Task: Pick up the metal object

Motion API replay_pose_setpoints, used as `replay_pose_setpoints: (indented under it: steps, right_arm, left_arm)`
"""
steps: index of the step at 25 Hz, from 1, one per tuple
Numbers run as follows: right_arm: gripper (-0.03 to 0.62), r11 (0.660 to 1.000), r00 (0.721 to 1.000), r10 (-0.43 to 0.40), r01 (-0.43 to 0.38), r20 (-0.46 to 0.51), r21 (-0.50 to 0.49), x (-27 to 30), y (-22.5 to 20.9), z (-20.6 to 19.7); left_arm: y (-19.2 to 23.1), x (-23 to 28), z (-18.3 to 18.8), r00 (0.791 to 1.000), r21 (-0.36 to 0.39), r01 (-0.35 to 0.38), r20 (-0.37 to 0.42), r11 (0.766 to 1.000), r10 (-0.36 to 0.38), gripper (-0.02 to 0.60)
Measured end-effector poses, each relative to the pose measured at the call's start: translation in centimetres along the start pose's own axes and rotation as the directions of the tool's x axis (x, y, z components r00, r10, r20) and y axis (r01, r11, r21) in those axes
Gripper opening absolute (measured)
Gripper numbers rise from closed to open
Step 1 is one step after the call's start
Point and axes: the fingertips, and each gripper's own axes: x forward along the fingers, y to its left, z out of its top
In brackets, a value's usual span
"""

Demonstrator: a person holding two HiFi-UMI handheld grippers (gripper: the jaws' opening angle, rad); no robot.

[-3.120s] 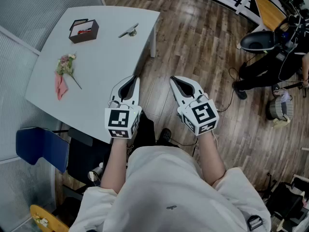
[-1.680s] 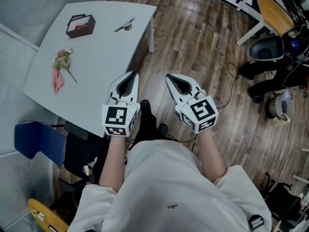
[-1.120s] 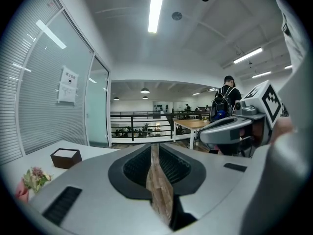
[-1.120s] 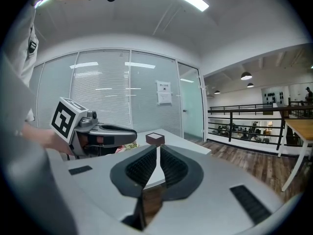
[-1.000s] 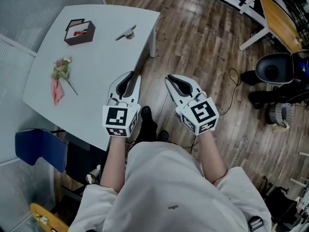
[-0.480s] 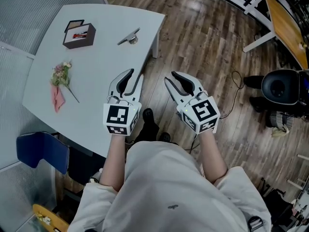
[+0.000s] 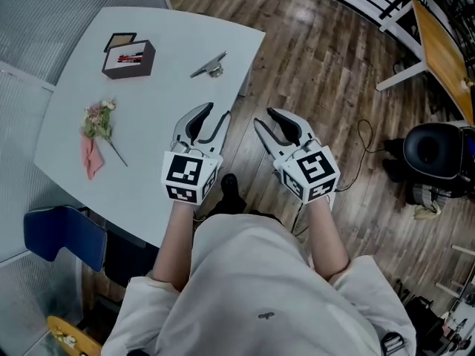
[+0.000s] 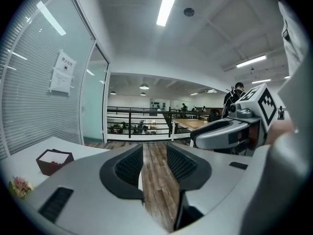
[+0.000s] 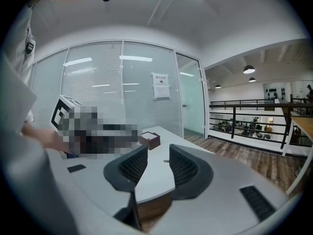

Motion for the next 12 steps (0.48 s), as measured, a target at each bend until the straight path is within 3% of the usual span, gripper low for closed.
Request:
replay_pose_setpoints:
  steps: [12]
  right_arm:
    - [0.164, 1.000, 0.999, -0.012, 0.011, -0.034, -0.003, 4.0, 0.5, 0.0]
  left_arm:
    - [3.6, 1.1, -0.8, 0.999, -0.008, 0.033, -0.007, 0.999, -0.033, 0.156]
